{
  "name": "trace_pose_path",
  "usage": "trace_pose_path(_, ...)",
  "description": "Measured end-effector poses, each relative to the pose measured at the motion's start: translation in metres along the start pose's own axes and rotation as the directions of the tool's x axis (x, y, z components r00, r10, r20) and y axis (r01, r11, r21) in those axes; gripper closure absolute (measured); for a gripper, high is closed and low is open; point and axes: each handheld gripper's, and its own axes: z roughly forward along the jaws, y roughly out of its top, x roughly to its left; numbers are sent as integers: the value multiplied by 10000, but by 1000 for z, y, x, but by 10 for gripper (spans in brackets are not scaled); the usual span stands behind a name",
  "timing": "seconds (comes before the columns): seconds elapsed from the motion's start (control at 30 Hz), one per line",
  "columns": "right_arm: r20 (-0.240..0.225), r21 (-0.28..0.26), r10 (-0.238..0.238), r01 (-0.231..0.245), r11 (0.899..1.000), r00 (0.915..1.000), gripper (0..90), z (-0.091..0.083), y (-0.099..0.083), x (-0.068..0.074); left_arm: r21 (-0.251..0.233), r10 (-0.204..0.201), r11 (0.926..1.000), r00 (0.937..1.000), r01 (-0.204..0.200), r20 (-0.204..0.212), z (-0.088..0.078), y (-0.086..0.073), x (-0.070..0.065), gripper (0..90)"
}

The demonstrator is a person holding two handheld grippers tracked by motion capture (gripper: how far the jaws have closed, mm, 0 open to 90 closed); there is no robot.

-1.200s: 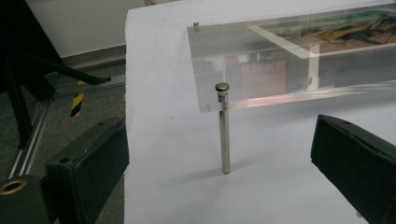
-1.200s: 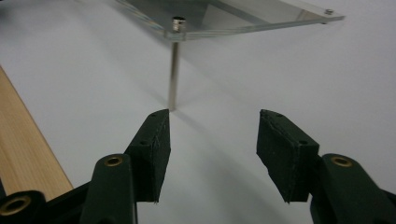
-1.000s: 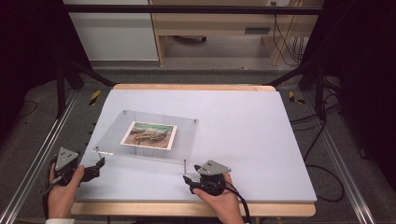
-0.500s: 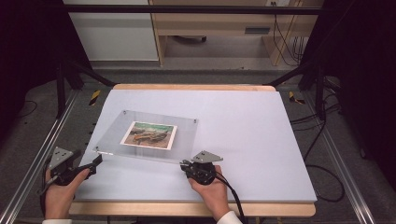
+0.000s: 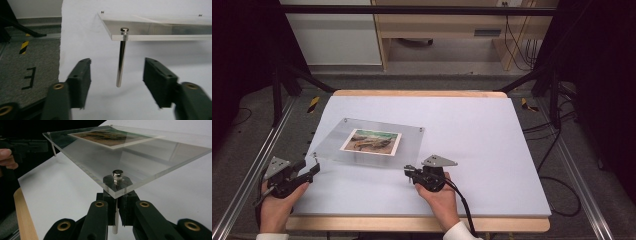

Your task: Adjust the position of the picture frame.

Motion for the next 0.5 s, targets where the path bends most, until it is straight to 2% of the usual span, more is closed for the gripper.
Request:
trace_pose_path(0.03,-25,70,-32,32,10000,10000,850,0,3,-1,-58,-39,10000,9998,40,176,3,1,0,513)
trace_pose_path(0.07,-24,102,-16,16,9999,10000,850,-1,3,-1,-15,174,9998,9992,-174,364,10,2,-2,540)
trace_pose_path(0.13,-15,114,-30,31,9999,10000,850,-1,4,-1,-36,214,9998,9994,-213,290,13,4,-2,551)
trace_pose_path(0.23,67,238,-83,81,9997,9999,850,-1,4,-2,-402,-87,9991,9992,103,385,18,7,0,648)
trace_pose_path(0.43,71,314,-127,124,9994,9999,850,0,3,-4,-643,-28,9979,9977,71,672,24,7,3,821)
trace_pose_path(0.5,63,294,-143,141,9995,9999,850,0,3,-3,-689,-141,9974,9973,191,724,24,8,3,832)
